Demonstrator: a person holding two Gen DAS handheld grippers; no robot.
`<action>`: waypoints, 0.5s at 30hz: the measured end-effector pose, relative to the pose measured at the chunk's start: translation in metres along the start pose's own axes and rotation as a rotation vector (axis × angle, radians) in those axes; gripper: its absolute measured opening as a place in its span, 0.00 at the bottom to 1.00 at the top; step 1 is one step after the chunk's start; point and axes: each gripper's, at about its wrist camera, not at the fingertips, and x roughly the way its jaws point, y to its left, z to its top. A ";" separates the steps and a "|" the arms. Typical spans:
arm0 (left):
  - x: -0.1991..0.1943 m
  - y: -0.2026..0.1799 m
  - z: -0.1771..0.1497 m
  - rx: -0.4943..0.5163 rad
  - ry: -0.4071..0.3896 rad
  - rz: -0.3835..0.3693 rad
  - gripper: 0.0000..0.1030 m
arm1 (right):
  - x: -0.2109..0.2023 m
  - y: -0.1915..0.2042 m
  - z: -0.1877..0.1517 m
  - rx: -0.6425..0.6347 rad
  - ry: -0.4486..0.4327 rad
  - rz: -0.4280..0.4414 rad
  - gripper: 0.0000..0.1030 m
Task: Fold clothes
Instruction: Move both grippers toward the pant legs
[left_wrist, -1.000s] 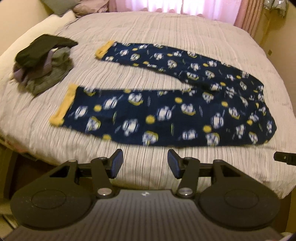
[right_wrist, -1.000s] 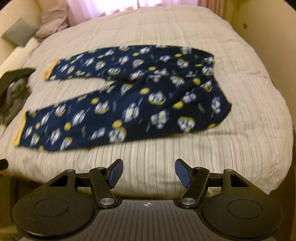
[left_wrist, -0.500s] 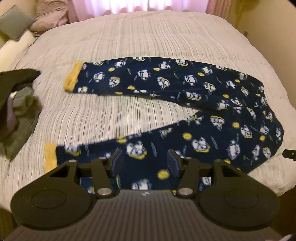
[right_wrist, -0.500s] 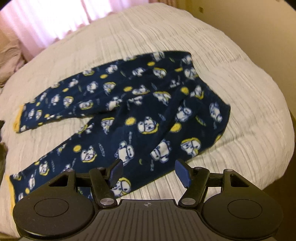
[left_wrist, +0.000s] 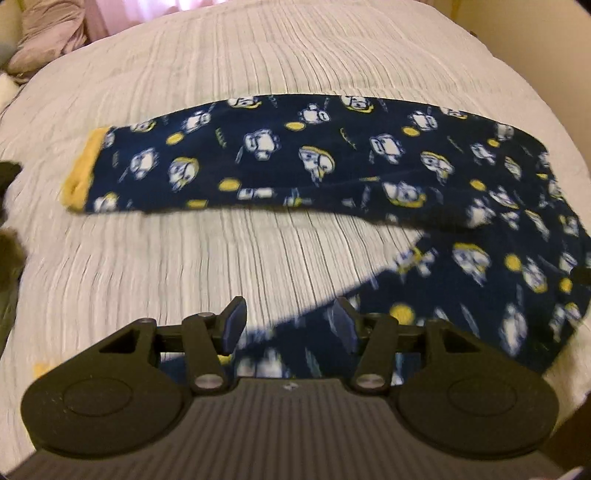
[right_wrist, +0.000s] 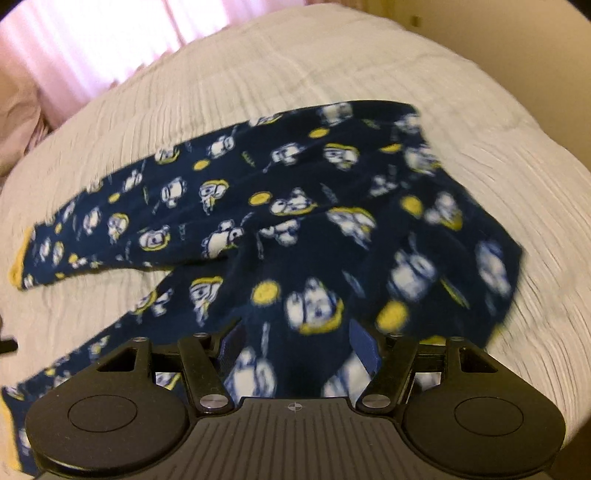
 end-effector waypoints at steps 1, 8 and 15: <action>0.012 0.001 0.008 0.013 -0.006 0.001 0.47 | 0.014 -0.001 0.010 -0.026 0.011 0.001 0.64; 0.098 0.009 0.081 0.091 -0.063 -0.050 0.47 | 0.103 0.009 0.101 -0.262 0.000 0.057 0.64; 0.176 0.015 0.167 0.224 -0.141 -0.127 0.47 | 0.185 0.034 0.200 -0.503 -0.032 0.147 0.64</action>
